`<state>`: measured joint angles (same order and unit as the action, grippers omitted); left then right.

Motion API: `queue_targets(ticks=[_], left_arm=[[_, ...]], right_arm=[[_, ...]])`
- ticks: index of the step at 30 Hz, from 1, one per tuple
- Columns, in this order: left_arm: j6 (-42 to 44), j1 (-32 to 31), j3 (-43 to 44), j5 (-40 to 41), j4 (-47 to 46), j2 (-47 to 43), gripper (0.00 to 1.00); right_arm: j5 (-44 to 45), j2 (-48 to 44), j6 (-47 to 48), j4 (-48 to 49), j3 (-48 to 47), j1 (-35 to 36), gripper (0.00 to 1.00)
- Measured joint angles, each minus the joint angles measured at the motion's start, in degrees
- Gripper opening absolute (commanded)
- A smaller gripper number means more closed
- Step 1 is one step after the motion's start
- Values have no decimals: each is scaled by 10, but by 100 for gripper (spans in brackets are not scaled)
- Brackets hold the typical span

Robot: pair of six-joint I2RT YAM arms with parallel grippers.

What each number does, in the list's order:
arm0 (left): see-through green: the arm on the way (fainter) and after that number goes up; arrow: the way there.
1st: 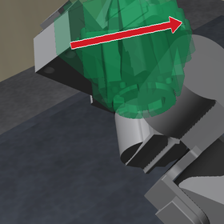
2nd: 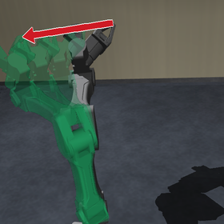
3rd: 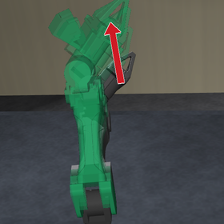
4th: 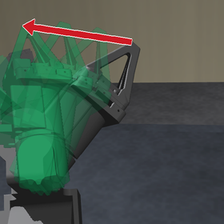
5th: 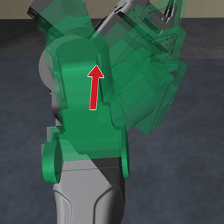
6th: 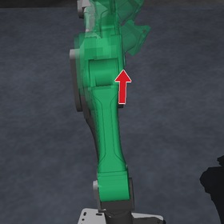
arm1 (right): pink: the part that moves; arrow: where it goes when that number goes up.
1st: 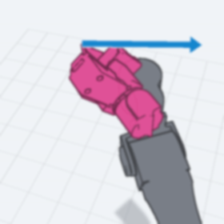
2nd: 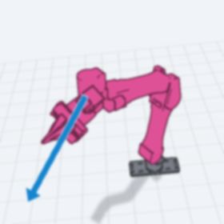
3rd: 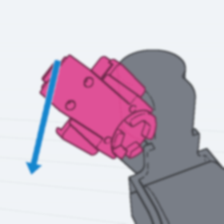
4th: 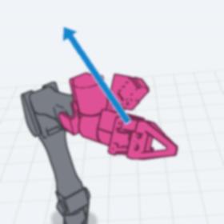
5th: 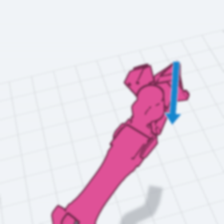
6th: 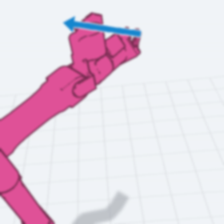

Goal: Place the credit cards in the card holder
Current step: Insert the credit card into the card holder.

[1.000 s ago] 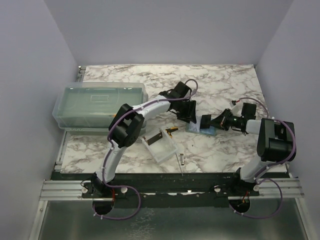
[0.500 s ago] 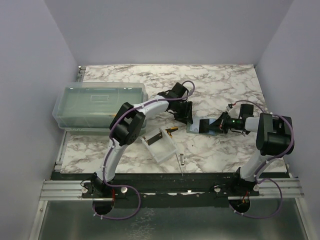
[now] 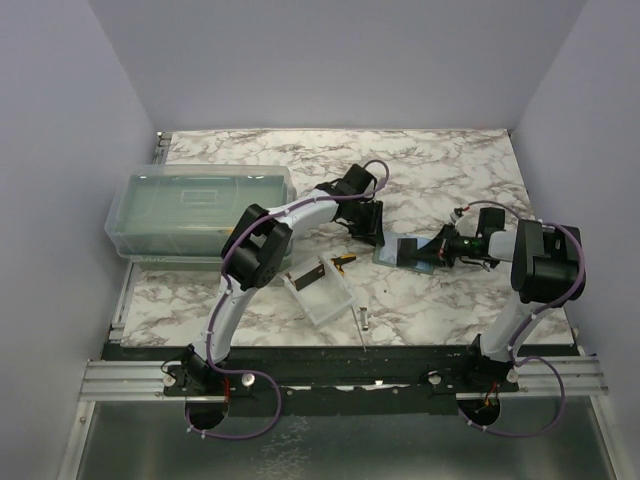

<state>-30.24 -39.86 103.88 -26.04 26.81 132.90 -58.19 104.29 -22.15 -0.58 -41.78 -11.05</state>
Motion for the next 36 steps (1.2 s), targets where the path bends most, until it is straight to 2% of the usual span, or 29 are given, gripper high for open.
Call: queue_targets(ticks=[16, 26, 32, 36], left_arm=[[4, 0, 14, 5, -2, 9, 35], [4, 0, 14, 6, -2, 10, 34], [3, 0, 15, 5, -2, 10, 34], [1, 0, 15, 6, -2, 10, 33]], right_arm=[[3, 18, 23, -21, -33, 6, 0], [19, 18, 15, 12, -33, 24, 0], [29, 14, -55, 101, 9, 30, 19], [73, -15, -95, 126, 30, 66, 26]])
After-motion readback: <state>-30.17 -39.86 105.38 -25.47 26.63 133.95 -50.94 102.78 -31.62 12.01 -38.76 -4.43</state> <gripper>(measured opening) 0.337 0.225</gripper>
